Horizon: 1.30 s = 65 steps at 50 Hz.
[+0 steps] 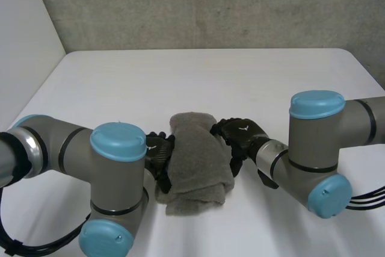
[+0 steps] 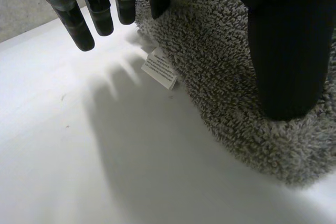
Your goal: Fold the towel.
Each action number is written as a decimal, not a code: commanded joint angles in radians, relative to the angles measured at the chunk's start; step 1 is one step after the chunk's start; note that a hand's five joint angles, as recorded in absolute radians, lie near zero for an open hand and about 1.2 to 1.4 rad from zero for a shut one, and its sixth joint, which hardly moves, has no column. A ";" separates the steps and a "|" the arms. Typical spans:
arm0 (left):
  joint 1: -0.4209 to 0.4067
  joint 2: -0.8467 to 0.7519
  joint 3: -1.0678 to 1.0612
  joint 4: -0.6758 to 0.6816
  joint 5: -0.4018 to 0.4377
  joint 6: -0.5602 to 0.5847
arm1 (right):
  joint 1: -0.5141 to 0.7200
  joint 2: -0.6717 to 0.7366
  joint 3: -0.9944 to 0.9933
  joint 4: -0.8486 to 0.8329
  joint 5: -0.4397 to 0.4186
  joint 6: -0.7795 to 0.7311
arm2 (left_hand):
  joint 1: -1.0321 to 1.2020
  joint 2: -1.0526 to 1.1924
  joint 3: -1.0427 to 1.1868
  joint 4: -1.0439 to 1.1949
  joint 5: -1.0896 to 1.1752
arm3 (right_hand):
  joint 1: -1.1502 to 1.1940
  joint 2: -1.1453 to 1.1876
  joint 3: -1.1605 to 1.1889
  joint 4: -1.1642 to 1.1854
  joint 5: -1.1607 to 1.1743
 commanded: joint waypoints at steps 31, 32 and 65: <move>-0.017 0.140 0.000 0.022 0.038 0.005 | 0.008 -0.140 0.057 0.073 0.080 0.182 | 0.000 0.012 0.008 0.009 -0.023 | -0.105 -0.088 -0.061 -0.077 -0.085; -0.017 0.120 0.000 0.025 0.054 0.005 | 0.008 -0.125 0.054 0.075 0.080 0.182 | 0.003 0.015 0.011 0.012 -0.020 | -0.105 -0.088 -0.061 -0.077 -0.085; 0.000 0.428 0.057 -0.032 0.015 0.080 | -0.038 -0.451 -0.031 0.067 0.116 0.099 | 0.006 0.018 0.014 0.015 -0.017 | -0.105 -0.088 -0.061 -0.077 -0.085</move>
